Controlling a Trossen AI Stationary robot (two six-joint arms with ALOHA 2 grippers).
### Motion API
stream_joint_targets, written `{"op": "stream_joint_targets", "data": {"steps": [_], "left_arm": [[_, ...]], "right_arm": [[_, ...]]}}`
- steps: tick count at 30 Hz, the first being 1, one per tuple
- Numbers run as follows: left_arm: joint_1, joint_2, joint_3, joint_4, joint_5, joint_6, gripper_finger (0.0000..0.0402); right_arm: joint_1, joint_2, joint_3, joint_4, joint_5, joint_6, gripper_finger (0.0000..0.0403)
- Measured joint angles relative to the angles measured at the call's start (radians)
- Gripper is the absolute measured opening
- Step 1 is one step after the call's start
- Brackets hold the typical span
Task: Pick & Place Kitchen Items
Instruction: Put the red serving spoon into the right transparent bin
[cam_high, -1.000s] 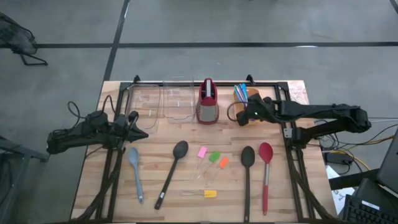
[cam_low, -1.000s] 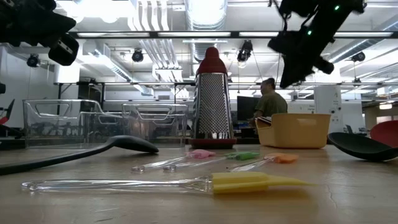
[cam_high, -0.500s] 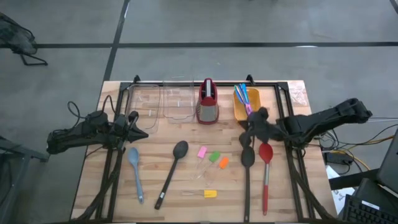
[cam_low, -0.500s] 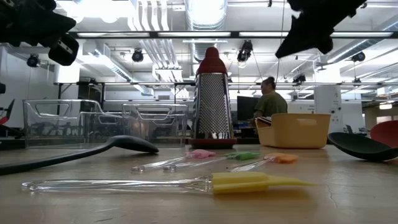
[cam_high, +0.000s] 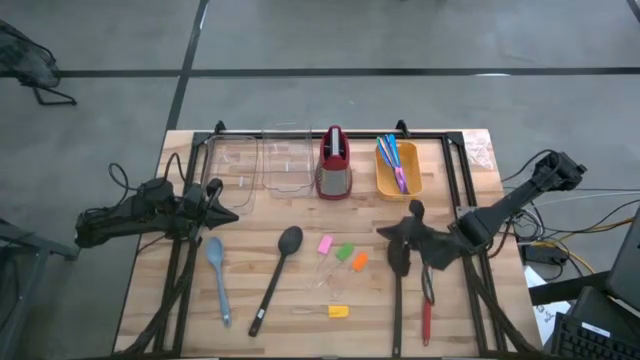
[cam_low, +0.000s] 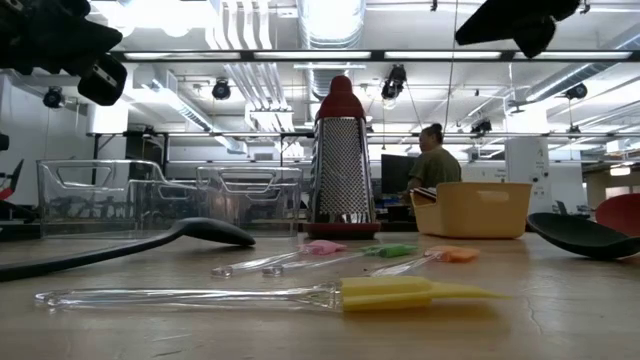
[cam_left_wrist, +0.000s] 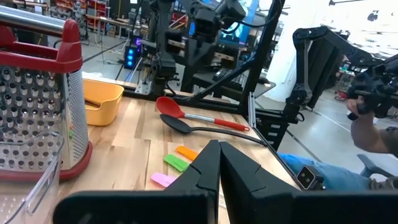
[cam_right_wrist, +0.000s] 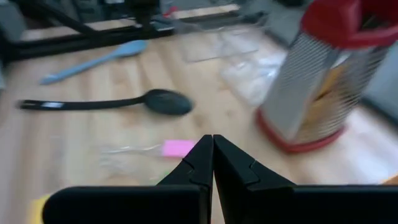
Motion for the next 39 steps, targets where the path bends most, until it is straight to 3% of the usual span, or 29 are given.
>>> {"op": "stream_joint_targets", "data": {"steps": [11,19,26,30,39], "left_arm": [[0.000,0.000,0.000,0.000,0.000,0.000,0.0012],[0.000,0.000,0.000,0.000,0.000,0.000,0.0012],[0.000,0.000,0.000,0.000,0.000,0.000,0.0012],[0.000,0.000,0.000,0.000,0.000,0.000,0.0012],[0.000,0.000,0.000,0.000,0.000,0.000,0.0012]], "right_arm": [[0.069,0.064,0.012,-0.144,-0.358,0.599,0.0008],[0.086,0.198,0.129,-0.551,-0.682,1.051,0.0008],[0.120,0.342,0.353,-0.812,-0.828,1.170,0.0008],[0.165,0.447,0.417,-0.829,-0.868,1.157,0.0015],[0.226,0.589,0.436,-0.819,-0.956,1.152,0.0106]]}}
